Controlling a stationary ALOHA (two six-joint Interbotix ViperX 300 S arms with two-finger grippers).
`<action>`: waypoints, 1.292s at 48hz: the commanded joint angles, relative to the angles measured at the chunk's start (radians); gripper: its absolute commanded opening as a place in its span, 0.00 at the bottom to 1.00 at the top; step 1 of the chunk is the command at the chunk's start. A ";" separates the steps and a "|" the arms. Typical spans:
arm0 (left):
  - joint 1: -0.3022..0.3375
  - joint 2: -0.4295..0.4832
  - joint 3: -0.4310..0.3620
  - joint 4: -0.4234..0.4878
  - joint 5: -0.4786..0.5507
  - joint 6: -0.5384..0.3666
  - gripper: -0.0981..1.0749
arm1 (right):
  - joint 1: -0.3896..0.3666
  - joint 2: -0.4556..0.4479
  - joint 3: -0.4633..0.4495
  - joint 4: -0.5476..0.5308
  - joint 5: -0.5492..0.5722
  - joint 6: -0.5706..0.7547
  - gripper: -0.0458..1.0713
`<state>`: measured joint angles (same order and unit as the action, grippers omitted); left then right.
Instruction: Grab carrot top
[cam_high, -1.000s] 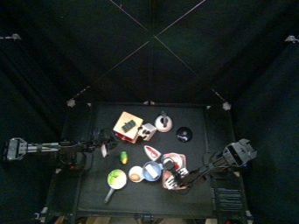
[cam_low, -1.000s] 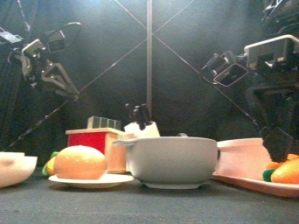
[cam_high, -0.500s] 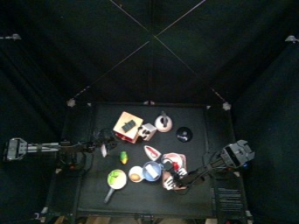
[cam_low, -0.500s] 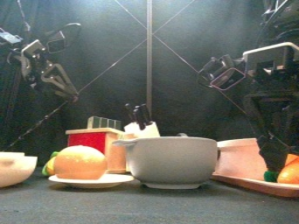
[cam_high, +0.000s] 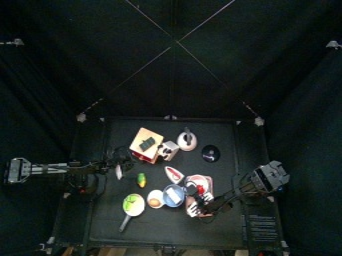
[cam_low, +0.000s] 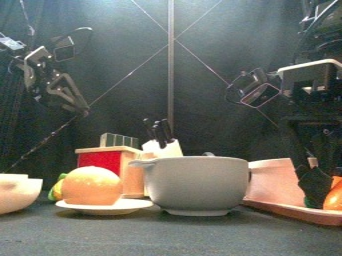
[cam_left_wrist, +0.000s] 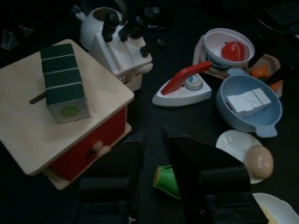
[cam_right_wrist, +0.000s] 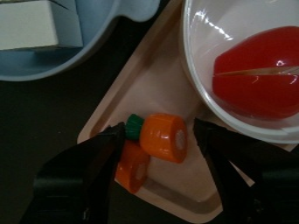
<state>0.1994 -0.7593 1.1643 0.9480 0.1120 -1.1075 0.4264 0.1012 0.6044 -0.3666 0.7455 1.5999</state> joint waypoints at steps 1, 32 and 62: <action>0.003 0.002 -0.012 -0.002 -0.005 -0.002 0.65 | 0.002 -0.014 -0.017 -0.002 -0.002 0.000 0.89; 0.003 0.002 -0.012 -0.002 -0.003 -0.002 0.65 | 0.005 -0.009 -0.026 -0.002 0.005 -0.002 0.89; 0.003 0.002 -0.009 -0.012 -0.003 -0.002 0.65 | 0.006 -0.003 -0.032 -0.006 0.017 -0.005 0.88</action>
<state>0.1994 -0.7593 1.1674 0.9373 0.1120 -1.1075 0.4310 0.1120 0.5921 -0.3666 0.7578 1.5969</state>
